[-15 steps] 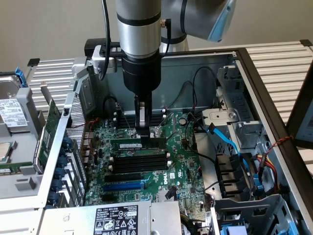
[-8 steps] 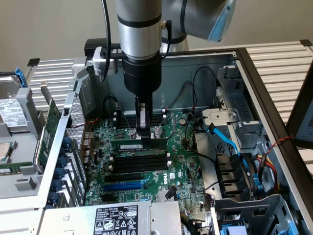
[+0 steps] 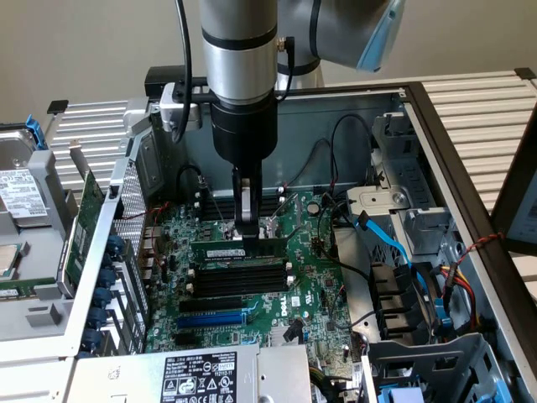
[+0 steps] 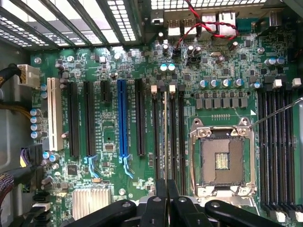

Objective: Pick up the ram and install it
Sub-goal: 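Insert the ram into the slot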

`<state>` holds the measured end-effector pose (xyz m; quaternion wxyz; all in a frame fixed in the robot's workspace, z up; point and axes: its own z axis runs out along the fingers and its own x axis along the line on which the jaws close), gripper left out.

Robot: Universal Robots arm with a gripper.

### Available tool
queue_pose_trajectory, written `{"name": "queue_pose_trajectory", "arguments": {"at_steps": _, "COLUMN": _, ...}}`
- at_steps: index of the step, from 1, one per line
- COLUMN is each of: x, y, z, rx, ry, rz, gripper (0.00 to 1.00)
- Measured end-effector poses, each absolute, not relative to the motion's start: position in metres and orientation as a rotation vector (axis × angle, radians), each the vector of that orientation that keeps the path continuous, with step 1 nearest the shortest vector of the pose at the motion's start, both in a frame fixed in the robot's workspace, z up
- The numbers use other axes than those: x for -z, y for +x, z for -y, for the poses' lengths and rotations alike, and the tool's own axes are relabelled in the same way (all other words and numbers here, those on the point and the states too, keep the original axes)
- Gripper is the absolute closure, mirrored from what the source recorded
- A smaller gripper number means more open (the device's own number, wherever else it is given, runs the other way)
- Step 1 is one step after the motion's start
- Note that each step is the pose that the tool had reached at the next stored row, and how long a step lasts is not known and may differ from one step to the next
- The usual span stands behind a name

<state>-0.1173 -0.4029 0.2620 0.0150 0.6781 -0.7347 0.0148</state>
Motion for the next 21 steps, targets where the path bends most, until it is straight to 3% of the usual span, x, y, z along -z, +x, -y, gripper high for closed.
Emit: {"name": "queue_pose_trajectory", "arguments": {"at_steps": 21, "x": -0.249, "y": -0.117, "z": 0.402, "rx": -0.047, "ry": 2.146, "rz": 2.253, "gripper": 0.88}}
